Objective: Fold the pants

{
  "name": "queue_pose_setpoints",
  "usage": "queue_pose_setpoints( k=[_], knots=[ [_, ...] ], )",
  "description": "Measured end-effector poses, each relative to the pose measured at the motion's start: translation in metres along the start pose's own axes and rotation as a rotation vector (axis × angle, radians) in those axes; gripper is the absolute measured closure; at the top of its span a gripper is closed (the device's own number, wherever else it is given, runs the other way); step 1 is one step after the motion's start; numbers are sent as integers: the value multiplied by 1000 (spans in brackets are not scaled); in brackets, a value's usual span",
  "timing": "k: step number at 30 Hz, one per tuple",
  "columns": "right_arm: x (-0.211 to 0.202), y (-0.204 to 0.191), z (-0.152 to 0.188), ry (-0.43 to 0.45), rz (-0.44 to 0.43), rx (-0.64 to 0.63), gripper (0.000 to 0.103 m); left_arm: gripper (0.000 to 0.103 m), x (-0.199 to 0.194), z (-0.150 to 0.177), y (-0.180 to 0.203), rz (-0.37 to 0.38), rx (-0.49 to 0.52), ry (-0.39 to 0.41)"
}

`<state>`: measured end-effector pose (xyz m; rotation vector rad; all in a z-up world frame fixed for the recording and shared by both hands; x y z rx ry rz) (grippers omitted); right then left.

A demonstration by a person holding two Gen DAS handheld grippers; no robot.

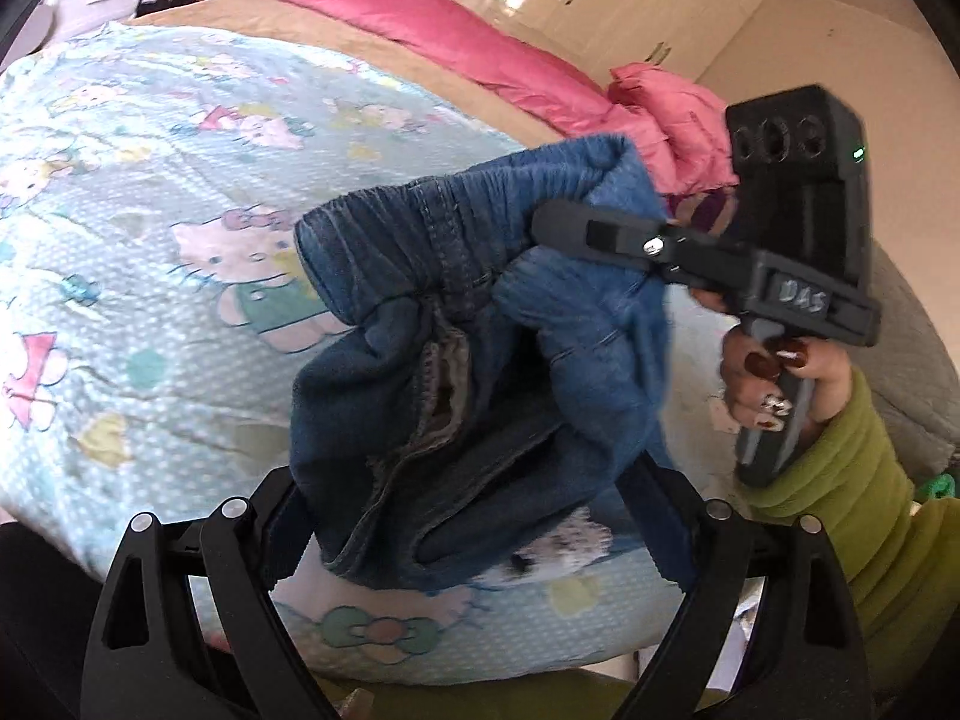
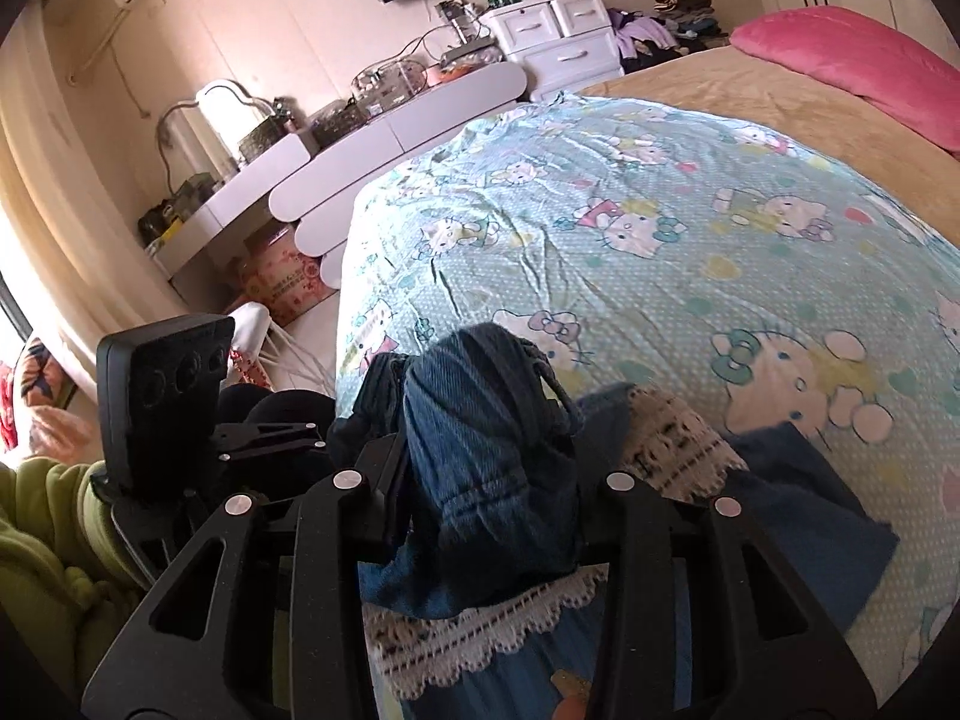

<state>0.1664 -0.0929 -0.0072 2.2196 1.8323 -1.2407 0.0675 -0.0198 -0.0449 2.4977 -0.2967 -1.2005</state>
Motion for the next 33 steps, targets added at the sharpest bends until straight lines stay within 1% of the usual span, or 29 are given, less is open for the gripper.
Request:
queue_pose_setpoints(
  k=[2, 4, 5, 6, 7, 8, 9, 10, 12, 14, 16, 18, 19, 20, 21, 24, 25, 26, 30, 33],
  knots=[
    [-9, 4, 4, 19, 7, 8, 67, 14, -5, 0, 17, 60, 33, 13],
    [-27, 14, 11, 59, 42, 42, 62, 14, -7, 4, 39, 165, 103, 11],
    [-36, 21, 16, 79, 61, 70, 61, 7, -8, 8, 50, 217, 137, 0],
    [-43, 28, 19, 91, 88, 94, 57, 5, -9, 13, 62, 275, 179, -17],
    [-51, 34, 26, 105, 127, 120, 52, 5, -10, 18, 72, 302, 219, -28],
    [-58, 38, 31, 113, 147, 137, 51, 5, -8, 19, 74, 310, 237, -36],
    [-65, 41, 40, 124, 176, 157, 47, 5, -6, 21, 77, 318, 249, -47],
    [-70, 44, 47, 132, 205, 178, 42, 5, -3, 20, 73, 315, 248, -54],
    [-76, 47, 59, 139, 243, 207, 38, 5, -4, 18, 68, 315, 235, -53],
    [-78, 46, 66, 146, 259, 228, 36, 5, -11, 15, 58, 297, 202, -26],
    [-74, 44, 69, 145, 267, 250, 29, 5, -20, 11, 50, 271, 166, 7],
    [-68, 42, 69, 135, 264, 256, 25, 5, -34, 8, 41, 198, 141, 42],
    [-64, 40, 68, 127, 267, 251, 24, 5, -33, 4, 33, 134, 129, 50],
    [-59, 39, 68, 114, 270, 242, 24, 5, -31, 4, 28, 91, 120, 52],
    [-55, 40, 71, 84, 292, 237, 24, 5, -28, 4, 21, 44, 106, 45],
    [-47, 53, 87, -19, 398, 246, 25, 9, -23, 5, 8, -51, 96, 41],
    [-47, 57, 94, -48, 445, 233, 26, 16, -20, 6, 3, -71, 98, 29],
    [-48, 60, 101, -72, 499, 214, 26, 17, -19, 6, 0, -73, 95, 21],
    [-56, 60, 114, -50, 513, 234, 26, 16, -16, 7, -2, -68, 96, 7],
    [-65, 47, 108, 0, 524, 184, 26, 15, -12, 6, 4, -85, 110, 13]
  ],
)
Point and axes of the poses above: each gripper's, at about its wrist camera, not at the fingertips, and x roughly the way its jaws point, y to its right, z to its underside, the point moved 6 cm from there along x, roughly the way its jaws point, and after that the axes turned 6 degrees about -z, right-handed, at the moved point
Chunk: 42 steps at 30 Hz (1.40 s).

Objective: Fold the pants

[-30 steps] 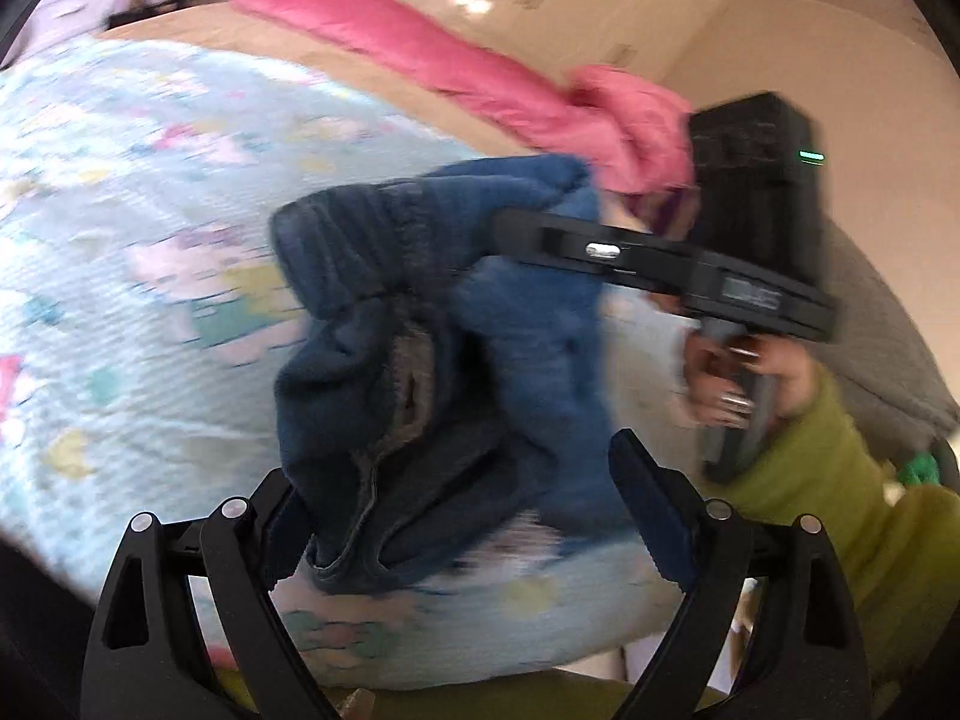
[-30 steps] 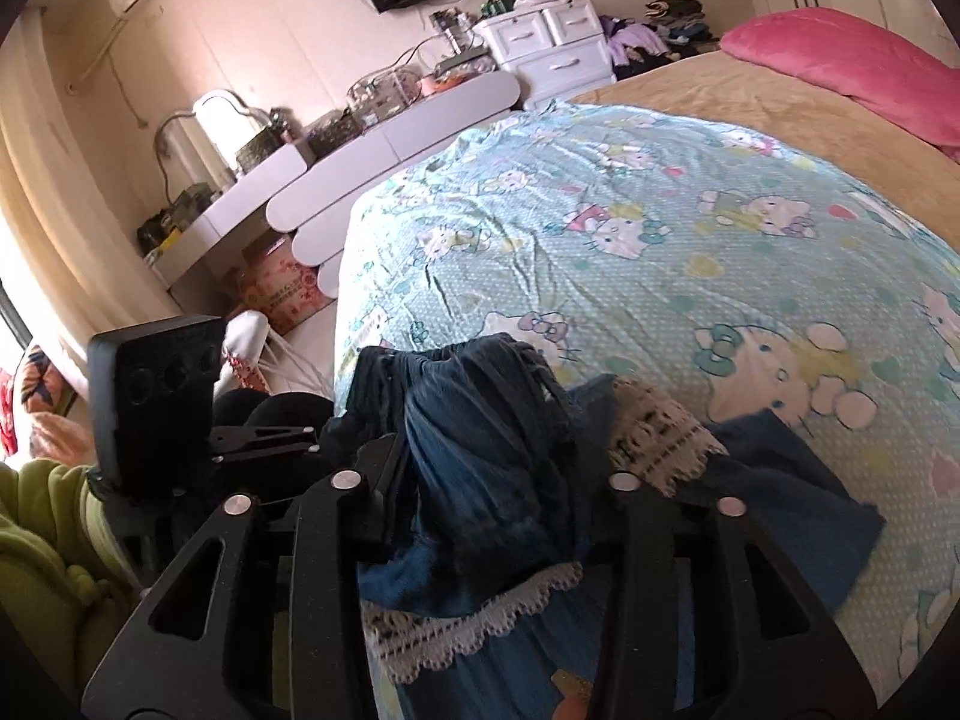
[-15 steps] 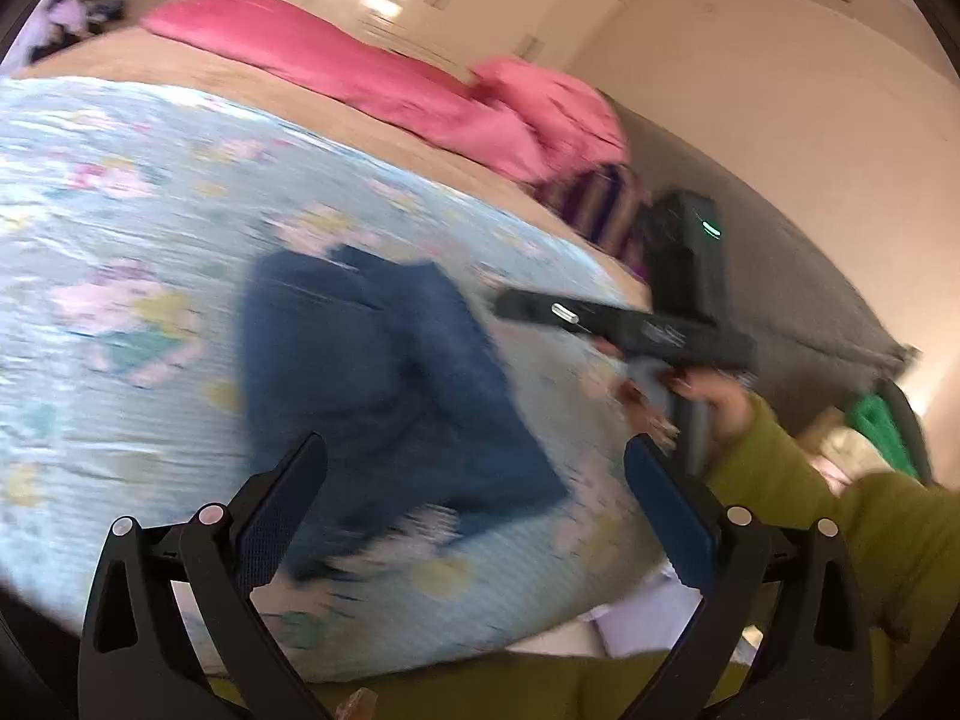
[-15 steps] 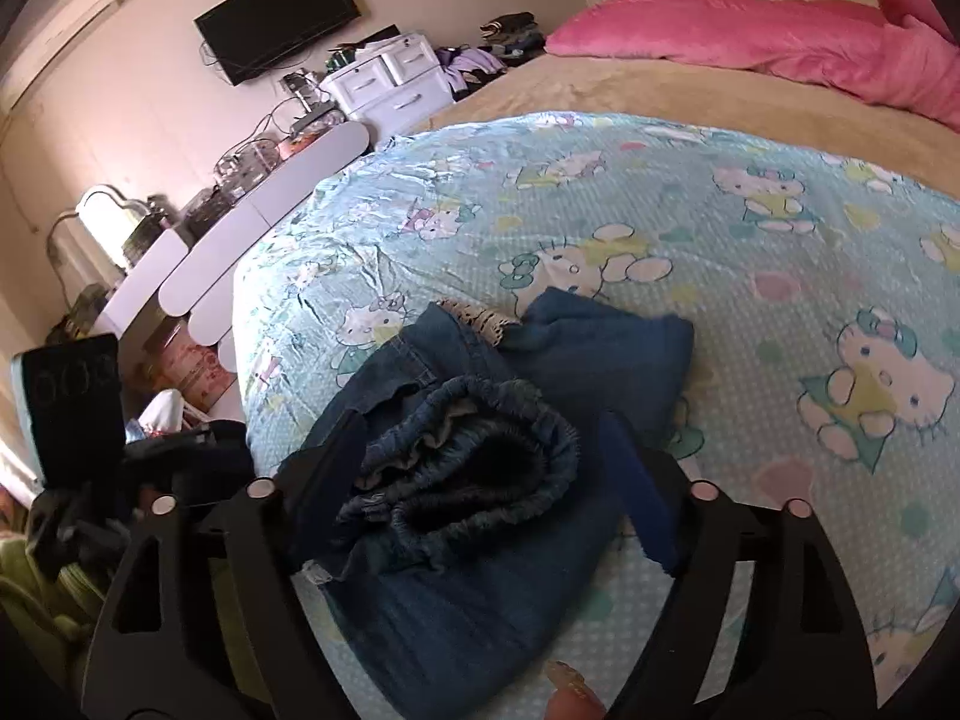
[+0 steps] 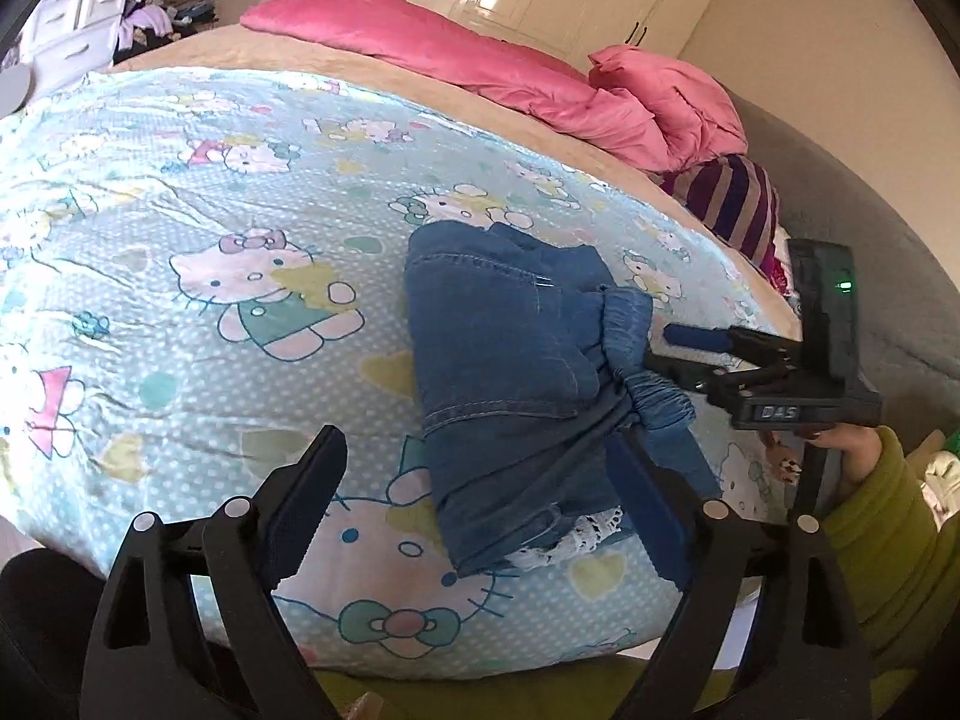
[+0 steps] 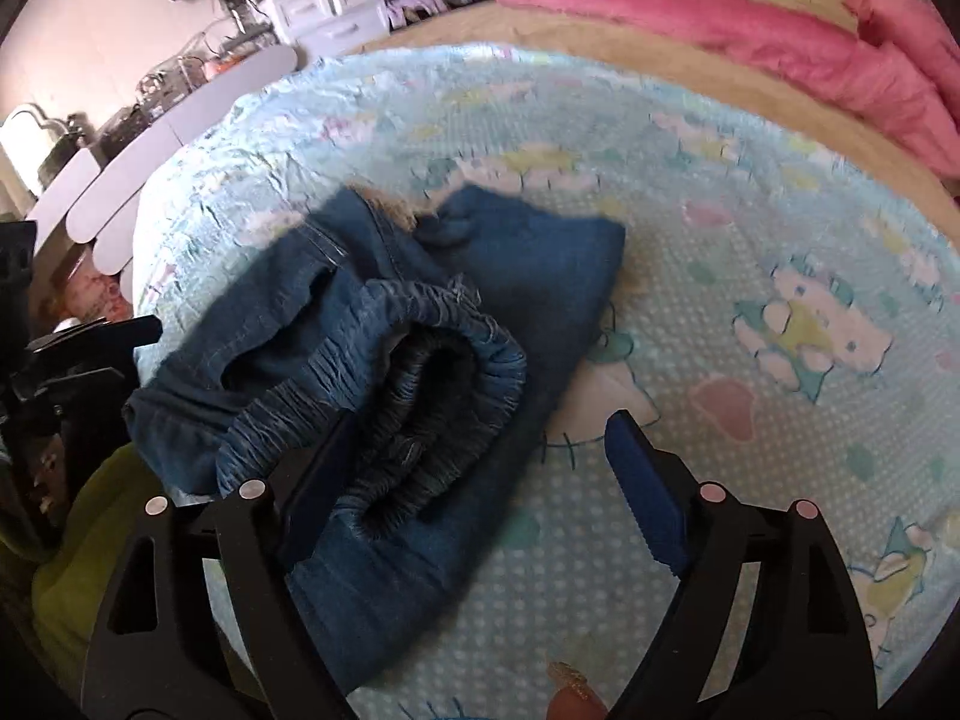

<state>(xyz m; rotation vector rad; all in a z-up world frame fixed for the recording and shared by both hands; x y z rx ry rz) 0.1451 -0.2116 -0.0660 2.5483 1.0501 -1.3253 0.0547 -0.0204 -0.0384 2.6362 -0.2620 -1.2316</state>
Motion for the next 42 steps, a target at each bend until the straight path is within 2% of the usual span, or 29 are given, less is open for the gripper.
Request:
queue_pose_setpoints(
  k=[3, 7, 11, 19, 22, 23, 25, 28, 31, 35, 39, 40, 42],
  knots=[
    [-18, -11, -6, 53, -17, -30, 25, 9, -1, -2, 4, -30, 12, 13],
    [-38, -25, -11, 106, -9, -84, 20, 6, -9, -6, 6, -56, 23, 31],
    [-57, -36, -5, 143, -18, -132, 19, 5, -12, -8, 7, -92, 34, 34],
    [-71, -67, 16, 152, -71, -261, 16, 5, -5, -13, 6, -128, 38, 16],
    [-64, -86, 27, 125, -111, -323, 16, 5, 4, -21, 3, -153, 45, -3],
    [-60, -94, 31, 111, -114, -364, 18, 5, 8, -25, 2, -163, 49, -4],
    [-53, -108, 35, 94, -125, -419, 36, 5, 16, -36, -1, -184, 60, -7],
    [-43, -132, 36, 81, -163, -507, 47, 7, 31, -52, -4, -193, 68, -24],
    [-32, -150, 32, 75, -162, -600, 53, 43, 54, -59, -5, -157, 52, -80],
    [-9, -168, 27, 41, -116, -743, 65, 46, 77, -58, -4, -134, 46, -131],
    [17, -177, 24, -5, -111, -827, 65, 46, 85, -56, -3, -113, 28, -138],
    [22, -177, 24, -12, -131, -833, 72, 45, 86, -56, -2, -108, 24, -138],
    [25, -179, 26, -53, -199, -809, 93, 44, 88, -55, 0, -103, 28, -139]
  ],
)
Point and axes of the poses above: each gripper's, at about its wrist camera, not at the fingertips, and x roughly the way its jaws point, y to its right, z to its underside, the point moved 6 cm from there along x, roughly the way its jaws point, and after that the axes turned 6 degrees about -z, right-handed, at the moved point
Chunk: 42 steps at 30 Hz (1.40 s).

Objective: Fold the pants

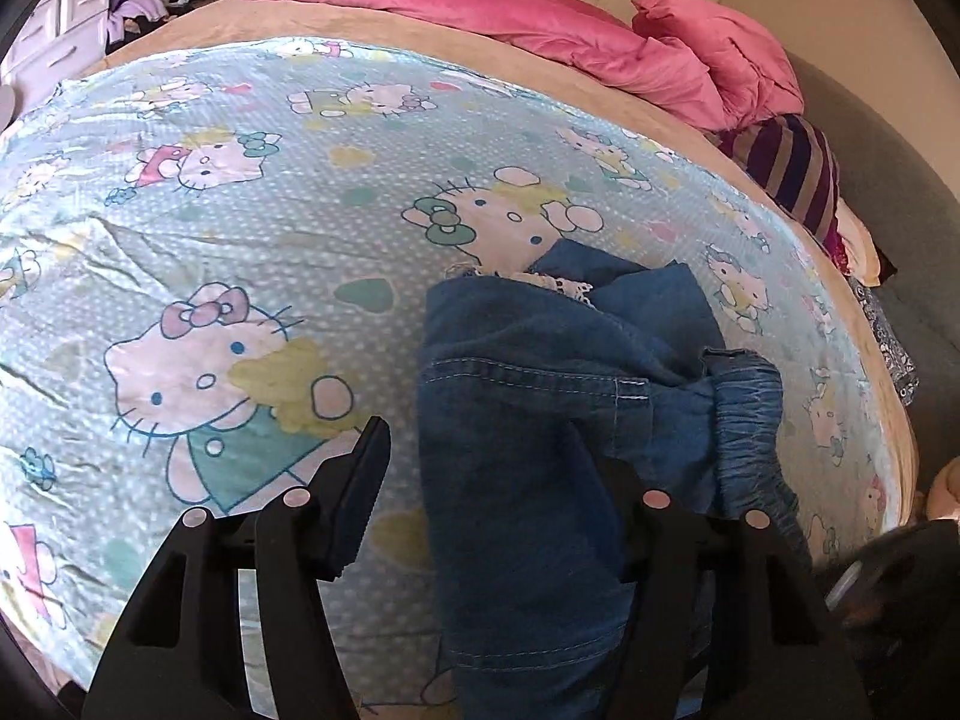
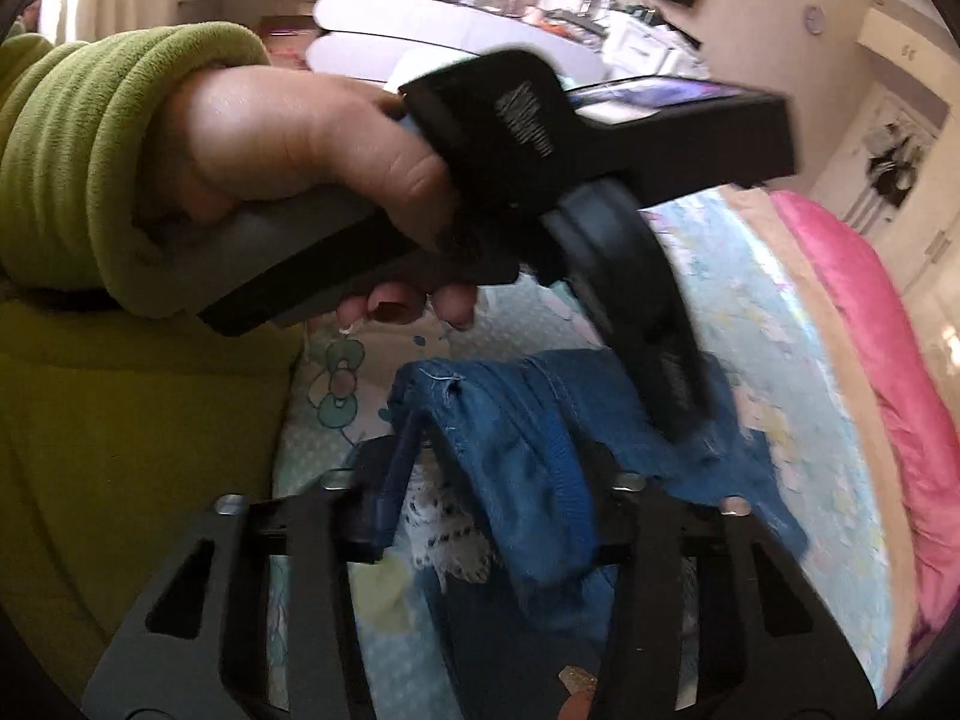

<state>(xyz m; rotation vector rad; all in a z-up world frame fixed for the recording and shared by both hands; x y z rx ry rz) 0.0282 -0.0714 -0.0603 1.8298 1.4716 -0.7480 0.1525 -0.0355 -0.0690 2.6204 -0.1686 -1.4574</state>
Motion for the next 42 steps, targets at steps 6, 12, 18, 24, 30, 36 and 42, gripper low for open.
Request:
queue_pose_setpoints(
  k=[6, 12, 18, 24, 30, 36, 42],
  knots=[
    [-9, -20, 18, -40, -42, -19, 98, 41, 5, 3, 0, 33, -20, 2],
    [-13, -15, 26, 10, -85, 121, 90, 35, 3, 7, -3, 49, -47, 14],
    [-63, -1, 19, 119, -103, 241, 82, 34, -7, 8, -1, 42, -31, 39],
    [-117, 19, 19, 214, -12, 320, 67, 28, -21, 9, -2, 36, -32, 69],
    [-138, 48, 34, 273, 89, 415, 57, 20, -35, 10, -1, 27, -30, 96],
    [-130, 81, 51, 270, 177, 552, 48, 19, -47, 11, 2, 2, -7, 125],
    [-109, 115, 88, 227, 212, 765, 45, 19, -44, 16, 1, -8, 3, 112]
  ],
)
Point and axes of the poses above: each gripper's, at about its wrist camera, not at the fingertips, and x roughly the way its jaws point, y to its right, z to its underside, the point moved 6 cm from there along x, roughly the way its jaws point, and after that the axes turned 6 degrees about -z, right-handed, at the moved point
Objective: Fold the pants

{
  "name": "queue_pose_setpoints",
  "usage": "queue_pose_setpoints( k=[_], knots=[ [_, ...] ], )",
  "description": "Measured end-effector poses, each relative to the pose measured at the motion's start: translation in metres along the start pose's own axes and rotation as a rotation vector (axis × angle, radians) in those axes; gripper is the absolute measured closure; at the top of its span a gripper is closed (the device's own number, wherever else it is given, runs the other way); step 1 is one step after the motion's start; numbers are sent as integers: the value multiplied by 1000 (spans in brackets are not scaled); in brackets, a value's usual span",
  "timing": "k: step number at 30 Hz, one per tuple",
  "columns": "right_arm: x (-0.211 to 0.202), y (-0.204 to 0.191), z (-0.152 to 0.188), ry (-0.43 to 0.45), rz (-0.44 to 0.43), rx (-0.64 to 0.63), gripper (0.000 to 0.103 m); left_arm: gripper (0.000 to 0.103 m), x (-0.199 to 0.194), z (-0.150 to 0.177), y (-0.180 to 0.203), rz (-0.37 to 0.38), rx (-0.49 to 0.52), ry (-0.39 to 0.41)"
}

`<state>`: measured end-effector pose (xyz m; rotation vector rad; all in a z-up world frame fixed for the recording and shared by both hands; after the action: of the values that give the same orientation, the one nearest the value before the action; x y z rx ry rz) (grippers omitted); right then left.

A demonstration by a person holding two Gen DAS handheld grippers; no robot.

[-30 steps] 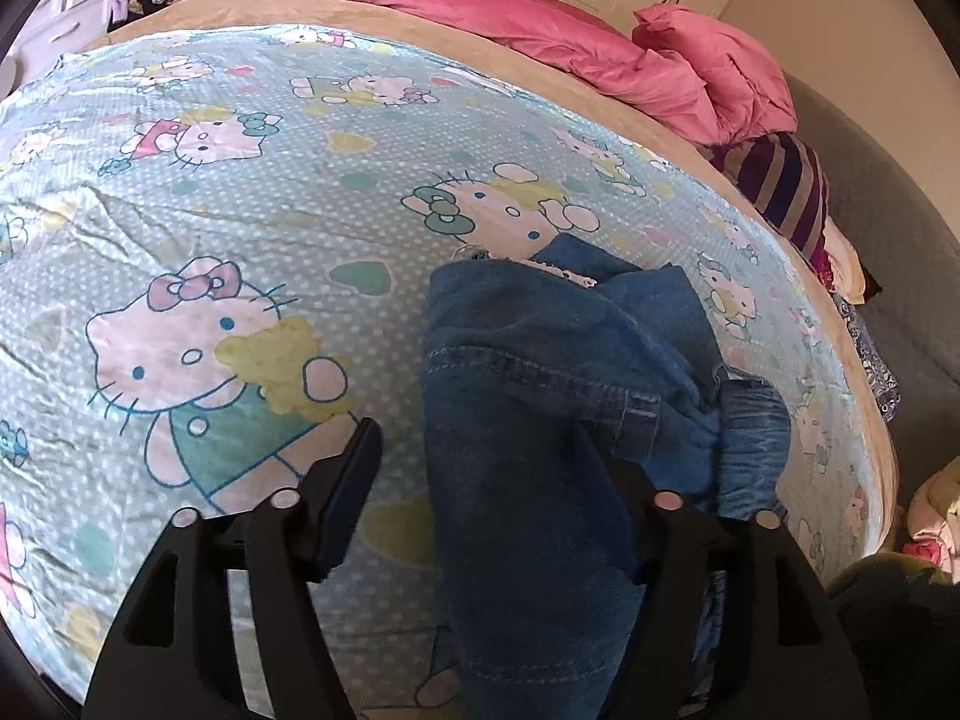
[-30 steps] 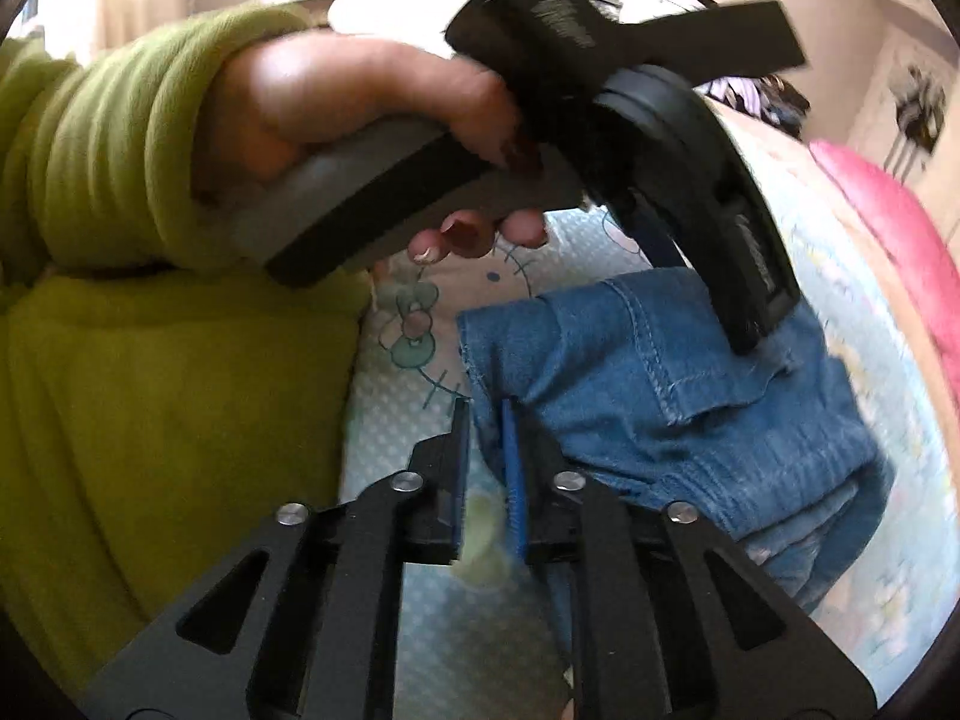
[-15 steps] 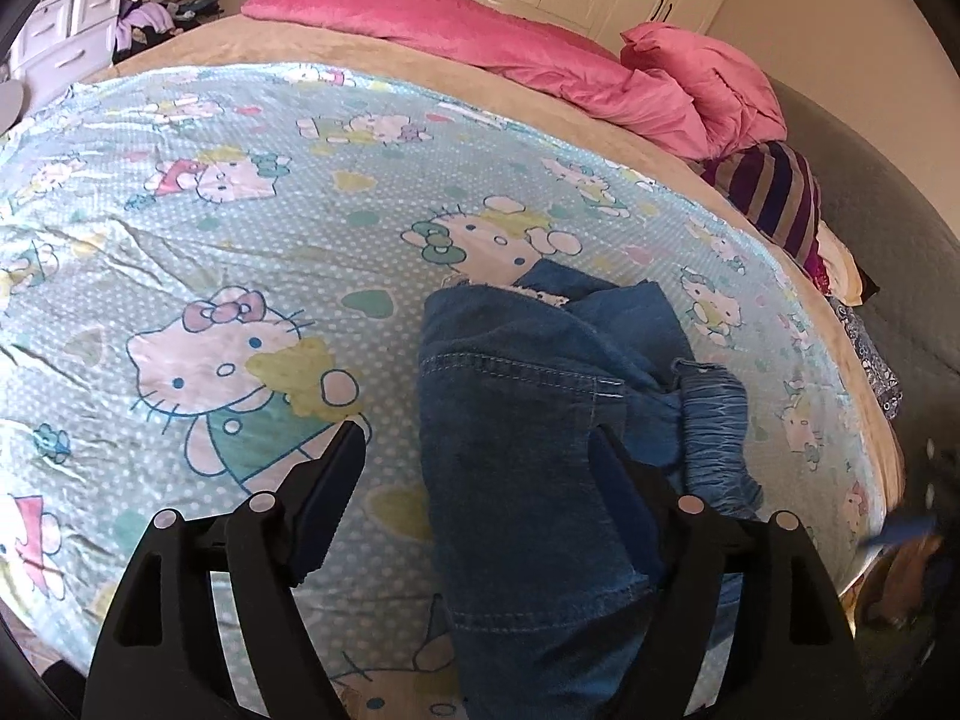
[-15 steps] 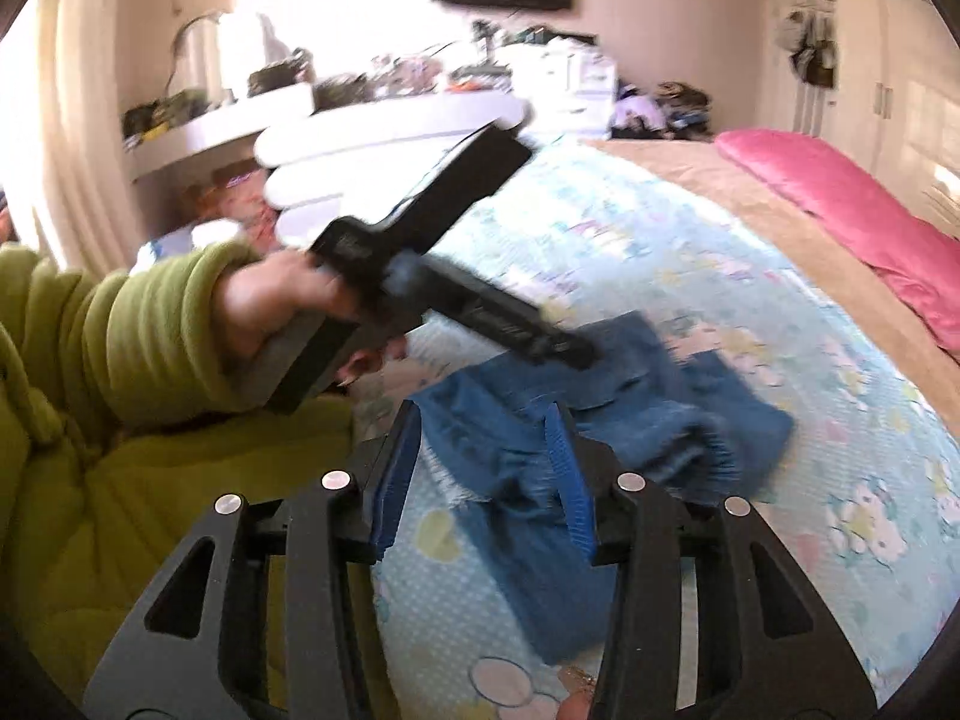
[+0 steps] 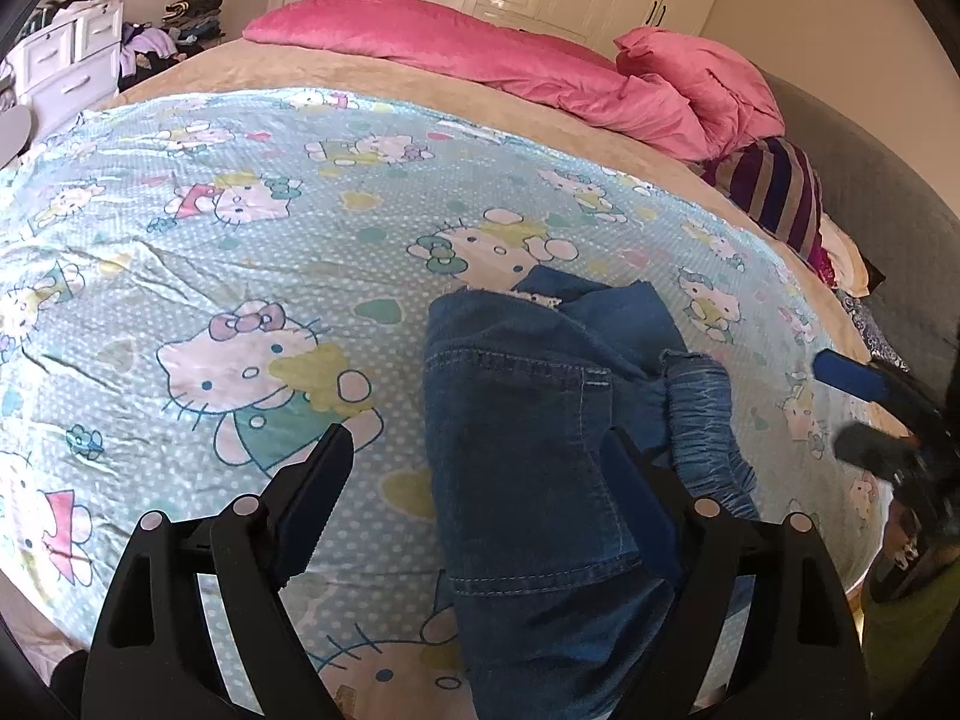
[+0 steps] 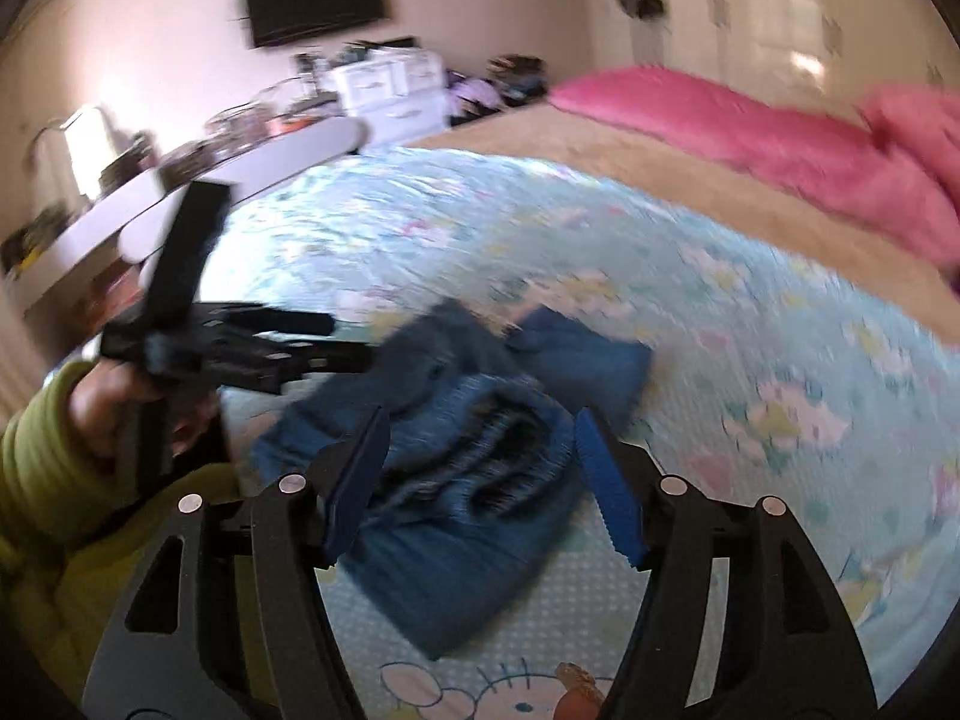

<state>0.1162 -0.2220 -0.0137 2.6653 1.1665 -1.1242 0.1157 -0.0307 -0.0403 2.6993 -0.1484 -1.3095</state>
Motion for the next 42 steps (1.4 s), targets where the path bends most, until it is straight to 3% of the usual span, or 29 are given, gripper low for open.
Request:
queue_pose_setpoints(
  k=[3, 9, 16, 23, 24, 26, 28, 32, 42],
  knots=[
    [12, 17, 8, -42, 43, 75, 45, 19, 9, 4, -3, -2, -8, -22],
    [37, 42, 26, -111, 34, 214, 45, 19, 26, 15, -3, 17, -28, -70],
    [67, 51, 36, -170, -38, 297, 45, 19, 37, 19, 2, 57, -27, -94],
    [84, 51, 30, -158, -86, 296, 44, 22, 46, 16, 6, 83, -35, -101],
    [86, 51, 30, -155, -92, 292, 44, 24, 46, 16, 6, 84, -34, -100],
    [85, 49, 29, -152, -101, 279, 51, 39, 47, 15, 10, 108, -38, -101],
    [86, 44, 28, -149, -135, 271, 72, 50, 49, 13, 13, 132, -48, -101],
    [83, 31, 21, -130, -112, 201, 84, 69, 44, 10, 16, 137, -43, -77],
    [75, 5, -24, -59, -75, 31, 89, 74, 20, -17, 12, 121, -41, 13]
  ],
)
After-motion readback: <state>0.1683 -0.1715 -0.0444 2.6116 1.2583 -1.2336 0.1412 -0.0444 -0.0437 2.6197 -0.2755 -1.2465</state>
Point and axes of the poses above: each gripper's, at about its wrist camera, not at the fingertips, and x roughly the way its jaws point, y to its right, z to its underside, the point moved 6 cm from there along x, roughly the way its jaws point, and after that the axes turned 6 degrees about -z, right-handed, at the moved point
